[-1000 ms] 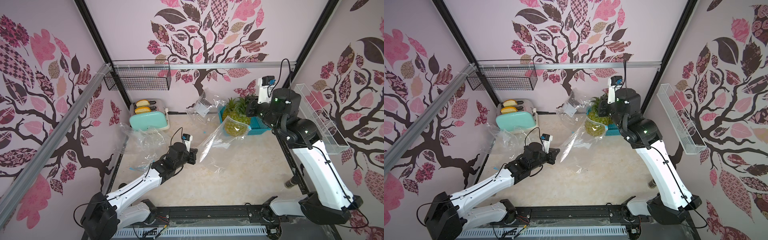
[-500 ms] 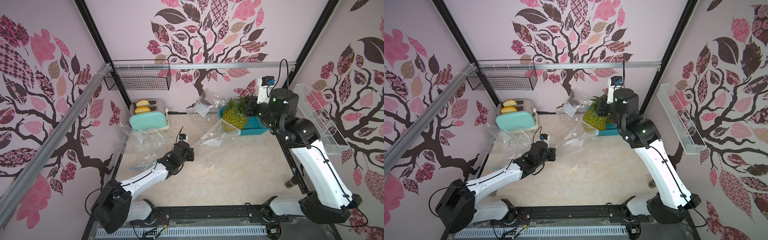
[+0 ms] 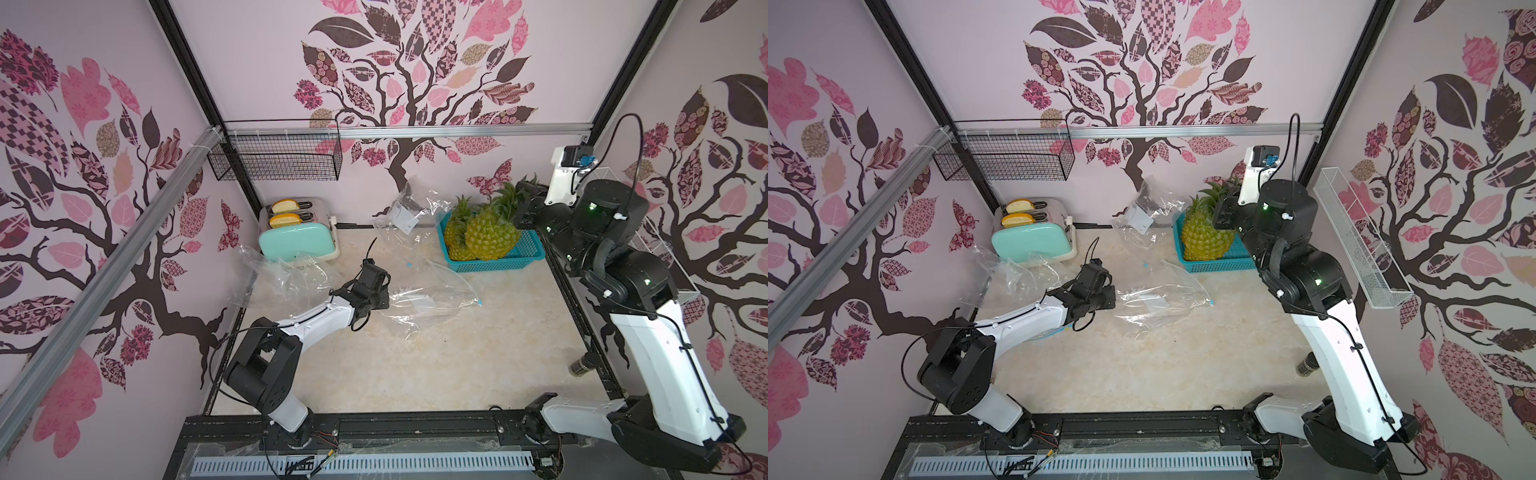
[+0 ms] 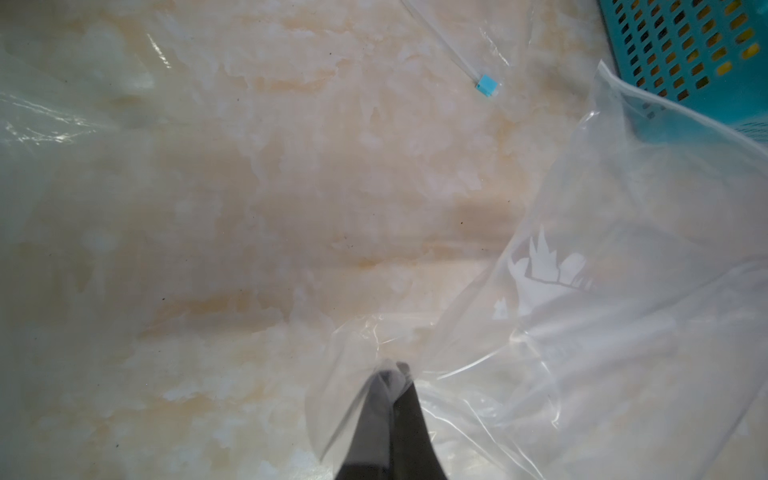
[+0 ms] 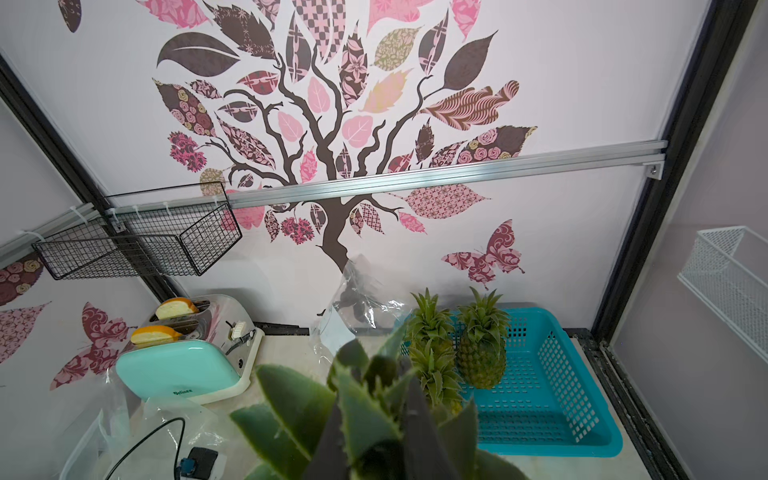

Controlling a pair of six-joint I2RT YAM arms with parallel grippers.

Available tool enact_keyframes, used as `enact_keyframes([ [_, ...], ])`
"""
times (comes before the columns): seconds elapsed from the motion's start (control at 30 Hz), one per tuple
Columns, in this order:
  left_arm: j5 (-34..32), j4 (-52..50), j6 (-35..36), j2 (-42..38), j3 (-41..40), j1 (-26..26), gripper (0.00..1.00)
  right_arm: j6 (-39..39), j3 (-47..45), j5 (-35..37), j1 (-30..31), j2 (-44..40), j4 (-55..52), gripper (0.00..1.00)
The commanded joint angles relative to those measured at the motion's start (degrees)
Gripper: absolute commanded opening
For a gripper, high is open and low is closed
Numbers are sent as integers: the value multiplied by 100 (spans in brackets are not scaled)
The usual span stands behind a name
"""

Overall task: Open the zip-top bag and take out the pineapple
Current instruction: Pick up the pineapple from the zipper food storage bag, then place the zipper food storage bag at the center of the board.

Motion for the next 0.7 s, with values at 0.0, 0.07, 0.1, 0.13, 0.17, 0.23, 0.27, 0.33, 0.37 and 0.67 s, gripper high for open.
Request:
enact_keyframes([
  [0.0, 121, -110, 165, 24, 214, 32, 0, -89, 49, -79, 14, -154, 628, 0],
  [0.07, 136, -210, 259, 40, 369, 43, 0, -115, 9, -128, 12, -160, 559, 0],
  [0.1, 138, -266, 311, 31, 441, 49, 0, -125, -8, -142, 14, -161, 533, 0],
  [0.13, 139, -325, 372, 31, 528, 62, 0, -120, -45, -166, 10, -177, 503, 0],
  [0.17, 134, -391, 432, 21, 612, 69, 0, -128, -95, -185, 9, -184, 480, 0],
  [0.23, 122, -505, 554, -3, 767, 98, 0, -137, -198, -234, 14, -215, 436, 0],
  [0.27, 114, -556, 620, -19, 841, 113, 0, -138, -251, -258, 12, -228, 422, 0],
  [0.33, 88, -705, 757, -54, 1034, 162, 0, -154, -366, -292, 14, -266, 377, 0],
  [0.37, 71, -783, 828, -63, 1116, 194, 0, -163, -417, -305, 14, -271, 362, 0],
  [0.67, -114, -1850, 1335, -67, 2293, 948, 0, -273, -858, -302, 14, -426, 331, 0],
])
